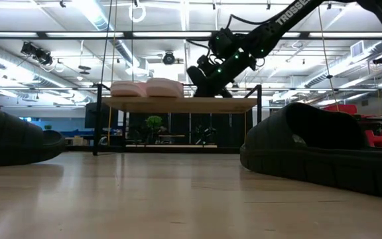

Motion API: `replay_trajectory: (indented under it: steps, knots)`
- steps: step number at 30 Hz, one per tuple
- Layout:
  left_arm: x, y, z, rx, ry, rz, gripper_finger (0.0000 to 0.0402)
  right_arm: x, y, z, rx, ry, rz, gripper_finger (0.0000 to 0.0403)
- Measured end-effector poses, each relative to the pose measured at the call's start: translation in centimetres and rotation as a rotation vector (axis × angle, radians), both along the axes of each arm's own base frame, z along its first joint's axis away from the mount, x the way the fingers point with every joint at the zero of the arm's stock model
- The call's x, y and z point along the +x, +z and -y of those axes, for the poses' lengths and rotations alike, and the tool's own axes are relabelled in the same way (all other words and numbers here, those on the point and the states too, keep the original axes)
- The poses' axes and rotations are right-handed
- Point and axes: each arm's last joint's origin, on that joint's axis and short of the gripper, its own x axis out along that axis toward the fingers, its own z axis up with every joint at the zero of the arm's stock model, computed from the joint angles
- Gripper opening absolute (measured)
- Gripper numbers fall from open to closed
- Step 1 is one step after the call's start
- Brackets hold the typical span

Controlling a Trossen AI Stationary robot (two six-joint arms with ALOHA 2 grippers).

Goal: Pick and place slides into the shelf
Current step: Put the pink slipper on the shelf, then put the black slipper on the shelf

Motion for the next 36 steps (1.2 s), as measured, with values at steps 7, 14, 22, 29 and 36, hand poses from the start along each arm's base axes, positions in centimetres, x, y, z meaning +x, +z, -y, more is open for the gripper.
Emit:
replay_trajectory:
  steps: [7, 14, 22, 29, 36]
  knots:
    - [0.0, 0.0, 0.1, -0.053, 0.08, 0.036, 0.0023, -0.9, 1.6, -1.8, -0.015, 0.056, -0.098, 0.0002]
    - [-0.1, 0.0, 1.3, -0.082, 0.056, 0.041, 0.0012, -2.1, 6.7, -8.4, -0.059, 0.225, -0.132, 0.0002]
    - [-0.6, -0.2, 5.0, -0.109, -0.029, 0.043, 0.0014, -7.1, 12.4, -21.6, -0.105, 0.525, -0.226, 0.0002]
    - [-1.3, -1.2, 8.4, -0.135, -0.072, 0.016, 0.002, -12.6, 12.0, -30.0, -0.076, 0.465, -0.33, 0.0002]
    - [-0.2, -3.5, 7.2, 0.037, 0.019, -0.028, 0.0005, -14.9, 7.0, -32.2, -0.007, 0.231, -0.433, 0.0007]
